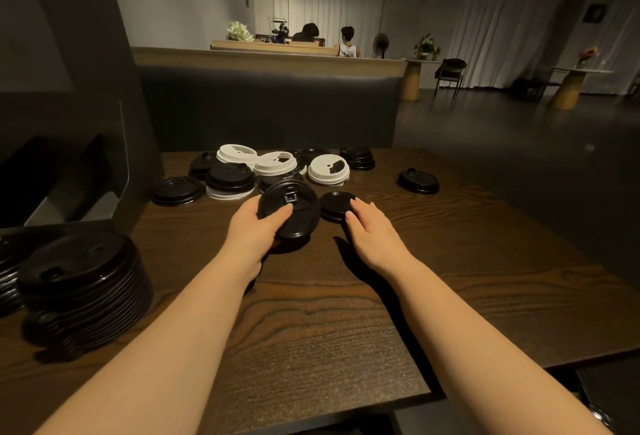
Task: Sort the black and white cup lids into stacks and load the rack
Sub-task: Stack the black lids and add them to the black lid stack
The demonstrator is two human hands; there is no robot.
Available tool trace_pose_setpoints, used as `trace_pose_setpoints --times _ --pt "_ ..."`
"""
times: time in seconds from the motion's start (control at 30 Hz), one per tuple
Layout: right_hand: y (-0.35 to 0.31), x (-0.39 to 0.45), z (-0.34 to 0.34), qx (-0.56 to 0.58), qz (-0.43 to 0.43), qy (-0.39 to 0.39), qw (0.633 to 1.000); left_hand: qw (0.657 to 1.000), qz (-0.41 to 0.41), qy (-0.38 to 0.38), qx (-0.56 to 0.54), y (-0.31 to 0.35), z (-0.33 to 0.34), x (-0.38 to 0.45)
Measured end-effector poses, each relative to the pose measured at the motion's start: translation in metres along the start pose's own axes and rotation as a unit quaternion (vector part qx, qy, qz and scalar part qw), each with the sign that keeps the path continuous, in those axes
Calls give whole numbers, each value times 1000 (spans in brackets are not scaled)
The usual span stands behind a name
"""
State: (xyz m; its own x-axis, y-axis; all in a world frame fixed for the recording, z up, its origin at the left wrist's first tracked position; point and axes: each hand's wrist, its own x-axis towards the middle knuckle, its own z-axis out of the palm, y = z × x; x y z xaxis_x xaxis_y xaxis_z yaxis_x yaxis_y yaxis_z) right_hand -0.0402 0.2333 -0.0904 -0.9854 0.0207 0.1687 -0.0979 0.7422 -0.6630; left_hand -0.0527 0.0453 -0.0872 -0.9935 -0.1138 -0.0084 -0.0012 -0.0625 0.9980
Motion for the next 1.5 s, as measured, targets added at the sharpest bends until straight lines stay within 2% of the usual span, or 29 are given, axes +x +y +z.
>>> trace_pose_setpoints --times 0.1,0.17,0.27,0.33,0.4,0.47,0.53,0.67,0.87,0.93,1.07,1.13,1.27,1.33,1.43,1.5 --pt "1 7 2 -121 -3 -70 990 998 -13 39 -41 -2 -3 5" --pt "0 5 3 -148 -24 -75 986 997 -15 63 -49 -3 -3 8" --pt "-3 -6 -3 -50 -66 7 997 995 -15 79 -66 -2 -6 10" --pt "-4 -12 -10 35 -56 42 997 992 -36 79 -96 0 -7 11" --pt "-4 -12 -12 49 -22 18 998 991 -44 71 -105 0 -7 12" --pt "-3 -11 -7 28 25 -48 998 996 -26 53 -67 -1 -5 11" --pt "-4 -11 -1 16 46 -81 996 999 -2 37 -21 -3 -2 8" --pt "-4 -12 -2 82 45 -87 992 1000 6 21 5 -5 1 7" --pt "-12 -20 0 136 -6 -98 986 999 5 24 -29 -7 4 7" --pt "-13 -21 -2 145 -12 -87 986 999 4 25 -37 -8 5 8" --pt "-11 -17 -4 195 -4 14 981 997 -7 28 -65 -7 5 7" --pt "-9 -15 -4 203 5 25 979 998 -6 21 -56 -8 6 6" --pt "-10 -16 -1 130 18 -29 991 1000 -4 -15 -15 -10 12 0" --pt "-10 -17 -2 130 9 -54 990 1000 1 0 -10 -11 13 -1" --pt "-11 -19 -6 115 1 -156 981 999 -2 25 -23 -10 11 1" --pt "-12 -21 -6 79 -3 -184 980 999 -13 27 -43 -9 9 2"
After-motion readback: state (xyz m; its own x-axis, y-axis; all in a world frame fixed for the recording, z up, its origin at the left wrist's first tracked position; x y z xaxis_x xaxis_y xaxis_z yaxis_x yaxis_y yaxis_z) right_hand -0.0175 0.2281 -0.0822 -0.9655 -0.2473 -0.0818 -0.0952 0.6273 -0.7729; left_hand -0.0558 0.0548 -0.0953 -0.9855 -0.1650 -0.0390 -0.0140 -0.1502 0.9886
